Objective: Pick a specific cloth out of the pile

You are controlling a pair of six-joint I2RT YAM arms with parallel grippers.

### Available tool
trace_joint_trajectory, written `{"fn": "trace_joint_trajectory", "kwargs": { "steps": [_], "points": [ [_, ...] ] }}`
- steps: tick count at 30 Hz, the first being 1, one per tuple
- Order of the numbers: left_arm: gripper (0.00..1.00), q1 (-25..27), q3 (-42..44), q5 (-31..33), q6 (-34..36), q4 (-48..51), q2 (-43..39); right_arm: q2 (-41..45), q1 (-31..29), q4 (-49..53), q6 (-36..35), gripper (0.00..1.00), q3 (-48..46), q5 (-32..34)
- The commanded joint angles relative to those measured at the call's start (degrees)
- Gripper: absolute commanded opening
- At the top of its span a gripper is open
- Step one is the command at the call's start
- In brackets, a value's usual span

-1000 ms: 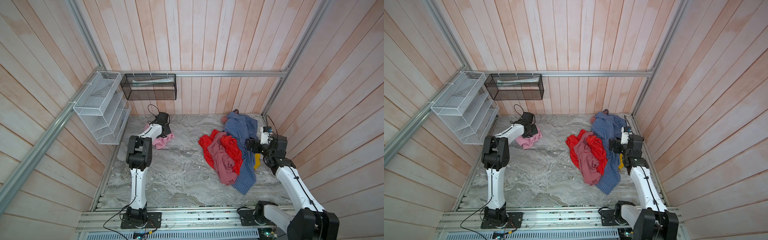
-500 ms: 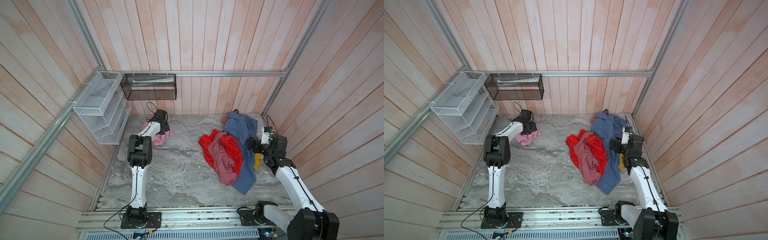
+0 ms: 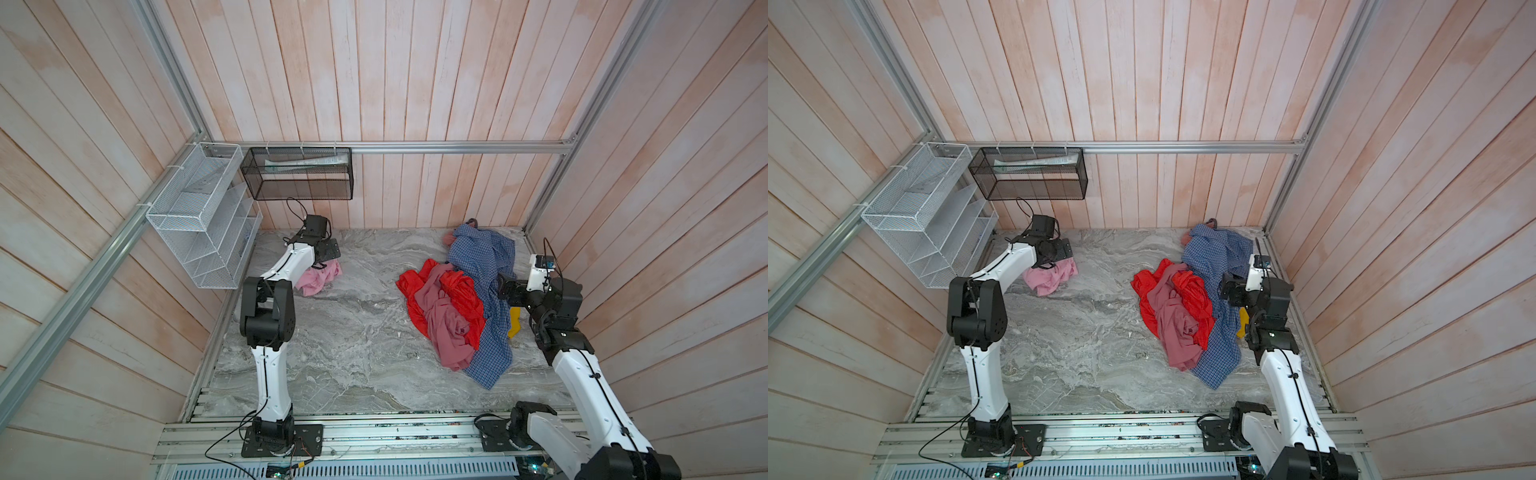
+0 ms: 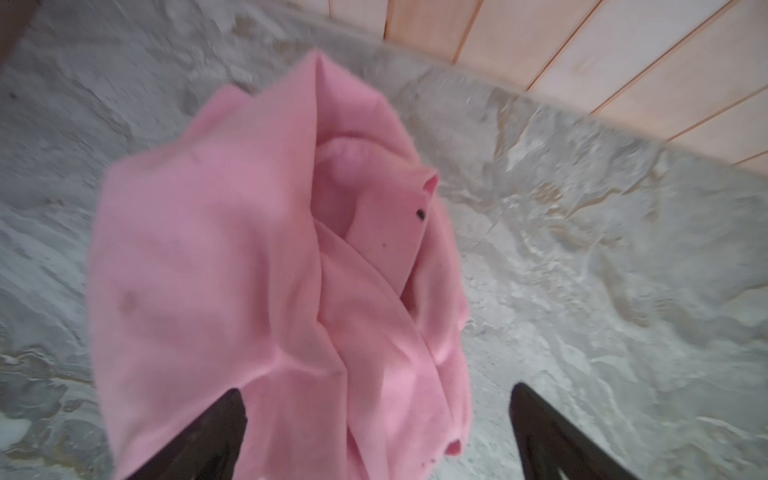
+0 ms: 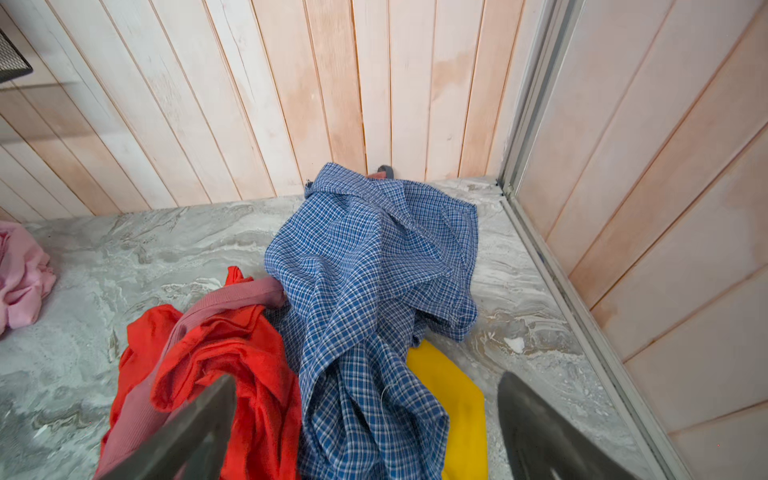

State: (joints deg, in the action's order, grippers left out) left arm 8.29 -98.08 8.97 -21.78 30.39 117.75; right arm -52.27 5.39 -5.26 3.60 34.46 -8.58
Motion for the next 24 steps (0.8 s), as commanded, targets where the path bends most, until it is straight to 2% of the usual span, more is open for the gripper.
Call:
{"fn": "trace_joint_trajectory", "kwargs": {
  "steps": [1,8,13,17,24],
  "points": [
    [1.0,1.6,5.4,-0.1,2.2,-6.3,-7.9,2.7,-0.1,-6.9,0.2,0.98,-4.9,2.9],
    [1.0,3.4,29.1,3.0,5.8,-20.5,-26.2,8.8,0.0,-23.3,1.9,0.98,-19.0,7.4],
    [1.0,3.3,44.6,7.3,7.3,-27.8,-38.9,6.4,0.1,-33.4,4.1,0.98,-24.3,10.6],
    [1.0,3.4,52.7,9.3,8.4,-31.4,-45.9,-1.2,0.1,-43.1,3.8,0.98,-26.7,11.1],
    [1.0,3.4,65.1,13.5,8.5,-41.7,-54.2,-19.9,-0.1,-61.2,3.0,0.98,-27.1,11.3]
  ]
}}
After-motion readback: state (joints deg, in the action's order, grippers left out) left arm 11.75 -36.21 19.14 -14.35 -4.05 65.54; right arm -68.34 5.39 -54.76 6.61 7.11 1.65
